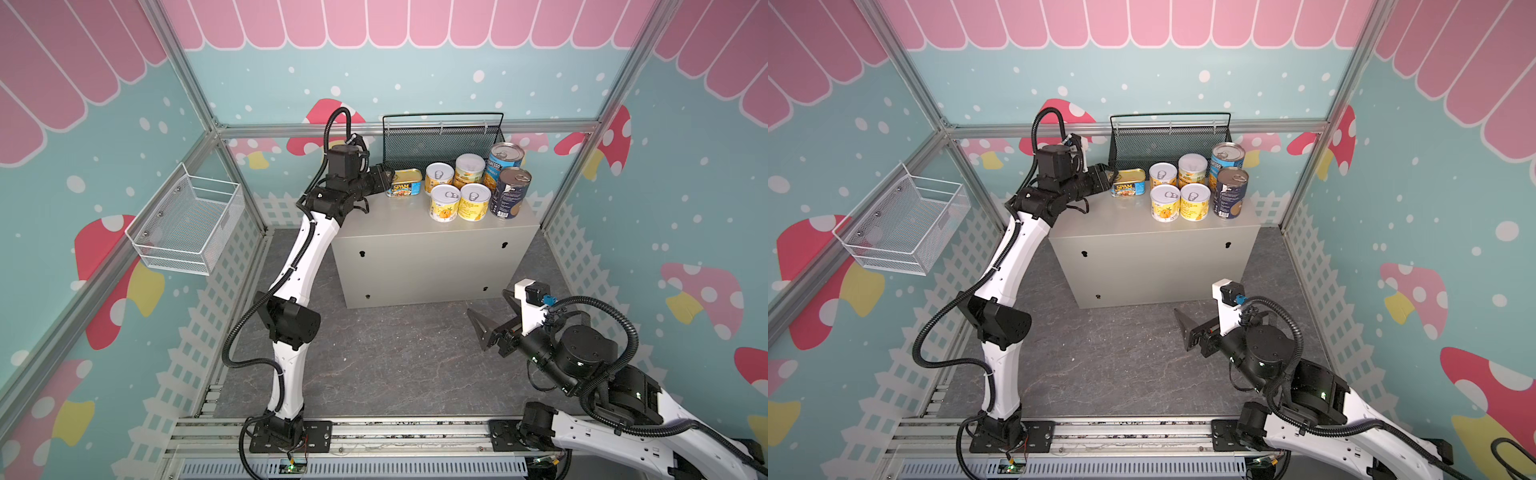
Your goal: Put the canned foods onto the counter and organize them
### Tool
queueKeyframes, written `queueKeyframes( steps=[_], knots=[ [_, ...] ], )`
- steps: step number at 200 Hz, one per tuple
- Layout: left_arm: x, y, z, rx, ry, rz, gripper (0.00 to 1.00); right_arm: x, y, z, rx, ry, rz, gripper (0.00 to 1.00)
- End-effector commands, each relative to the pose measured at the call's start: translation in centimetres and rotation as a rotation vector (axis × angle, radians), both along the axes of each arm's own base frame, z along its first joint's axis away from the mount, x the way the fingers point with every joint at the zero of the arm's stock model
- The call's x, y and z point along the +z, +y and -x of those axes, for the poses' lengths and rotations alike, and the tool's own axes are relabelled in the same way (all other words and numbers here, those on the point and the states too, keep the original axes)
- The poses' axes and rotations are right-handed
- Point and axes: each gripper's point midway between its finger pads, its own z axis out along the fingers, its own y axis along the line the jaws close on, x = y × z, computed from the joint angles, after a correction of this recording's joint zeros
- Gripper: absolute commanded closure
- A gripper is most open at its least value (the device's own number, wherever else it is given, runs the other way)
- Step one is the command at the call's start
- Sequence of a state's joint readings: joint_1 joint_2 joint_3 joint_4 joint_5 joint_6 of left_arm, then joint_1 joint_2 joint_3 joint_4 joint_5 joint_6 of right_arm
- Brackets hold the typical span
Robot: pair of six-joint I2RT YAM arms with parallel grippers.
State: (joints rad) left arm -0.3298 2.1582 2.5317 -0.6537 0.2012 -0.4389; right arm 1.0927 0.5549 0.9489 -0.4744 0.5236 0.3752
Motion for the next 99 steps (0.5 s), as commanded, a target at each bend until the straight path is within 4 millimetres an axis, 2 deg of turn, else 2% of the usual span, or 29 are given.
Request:
queueKeyframes(
  steps=[1, 99],
  knots=[
    [-1.88, -0.84, -0.51, -0.007, 0.044, -0.007, 0.48, -0.29, -0.35, -0.03, -0.014, 0.003, -0.007, 0.01],
    [-2.11, -1.19, -0.86, -0.016, 0.039, -0.009, 0.48, -0.54, -0.42, -0.07, -0.019, 0.009, -0.004, 0.01]
  ],
)
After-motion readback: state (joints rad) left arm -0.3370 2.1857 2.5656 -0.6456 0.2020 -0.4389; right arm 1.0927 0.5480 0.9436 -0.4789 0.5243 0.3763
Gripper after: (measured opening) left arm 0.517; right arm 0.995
